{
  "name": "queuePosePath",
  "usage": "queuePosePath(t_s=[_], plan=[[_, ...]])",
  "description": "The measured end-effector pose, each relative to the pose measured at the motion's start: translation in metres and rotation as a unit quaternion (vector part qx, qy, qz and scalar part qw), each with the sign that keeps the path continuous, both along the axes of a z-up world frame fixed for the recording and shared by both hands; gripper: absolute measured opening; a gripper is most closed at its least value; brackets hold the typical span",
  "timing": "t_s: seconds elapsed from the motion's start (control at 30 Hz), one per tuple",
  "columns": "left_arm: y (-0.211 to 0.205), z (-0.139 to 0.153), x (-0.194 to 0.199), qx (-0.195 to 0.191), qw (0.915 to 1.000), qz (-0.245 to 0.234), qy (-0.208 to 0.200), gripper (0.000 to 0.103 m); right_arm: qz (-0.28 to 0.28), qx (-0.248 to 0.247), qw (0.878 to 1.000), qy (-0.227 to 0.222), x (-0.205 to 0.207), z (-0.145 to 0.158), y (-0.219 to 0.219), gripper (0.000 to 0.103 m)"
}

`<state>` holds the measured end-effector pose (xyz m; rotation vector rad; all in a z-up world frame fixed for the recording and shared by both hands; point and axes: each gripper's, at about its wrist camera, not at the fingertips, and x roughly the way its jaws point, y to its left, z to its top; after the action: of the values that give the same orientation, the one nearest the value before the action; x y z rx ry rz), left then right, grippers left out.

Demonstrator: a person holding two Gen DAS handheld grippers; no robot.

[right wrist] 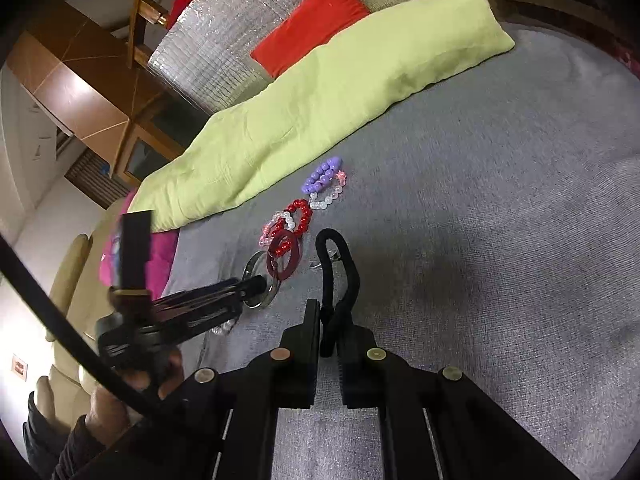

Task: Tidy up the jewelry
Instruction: 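Carry the hair tie and silver bangle in both tools over the red-rimmed white tray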

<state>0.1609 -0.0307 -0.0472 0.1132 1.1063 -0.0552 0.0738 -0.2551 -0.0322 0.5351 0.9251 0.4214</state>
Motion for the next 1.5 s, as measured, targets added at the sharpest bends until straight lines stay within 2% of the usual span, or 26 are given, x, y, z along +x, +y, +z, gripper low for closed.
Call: queuePosePath(t_s=[0.03, 0.13, 0.33, 0.53, 0.73, 0.93, 1.27, 1.5], plan=[[-0.001, 0.004, -0.003, 0.001, 1.0, 0.001, -0.004, 0.003, 0.0, 0.0, 1.0, 0.0, 0.0, 0.0, 0.0, 0.008], [0.005, 0.019, -0.025, -0.03, 0.9989, 0.003, -0.035, 0.003, 0.002, 0.001, 1.0, 0.0, 0.0, -0.002, 0.001, 0.008], [0.042, 0.043, -0.101, -0.077, 0.9921, 0.036, -0.093, 0.003, 0.014, 0.001, 1.0, -0.018, -0.008, 0.006, 0.006, 0.009], [0.077, 0.042, -0.153, -0.096, 0.9875, 0.078, -0.098, 0.003, 0.04, -0.022, 0.999, -0.028, -0.021, 0.008, 0.026, 0.008], [0.099, 0.03, -0.174, -0.123, 0.9827, 0.108, -0.087, 0.003, 0.063, -0.046, 0.997, -0.023, -0.046, 0.002, 0.049, 0.008], [0.097, 0.023, -0.194, -0.138, 0.9808, 0.106, -0.087, 0.003, 0.075, -0.061, 0.995, -0.018, -0.078, -0.001, 0.058, 0.008], [0.096, 0.007, -0.193, -0.124, 0.981, 0.121, -0.087, 0.003, 0.086, -0.129, 0.987, -0.04, -0.102, -0.007, 0.076, 0.008], [0.095, 0.003, -0.19, -0.113, 0.9812, 0.128, -0.09, 0.003, 0.085, -0.14, 0.985, -0.046, -0.1, -0.009, 0.077, 0.008]])
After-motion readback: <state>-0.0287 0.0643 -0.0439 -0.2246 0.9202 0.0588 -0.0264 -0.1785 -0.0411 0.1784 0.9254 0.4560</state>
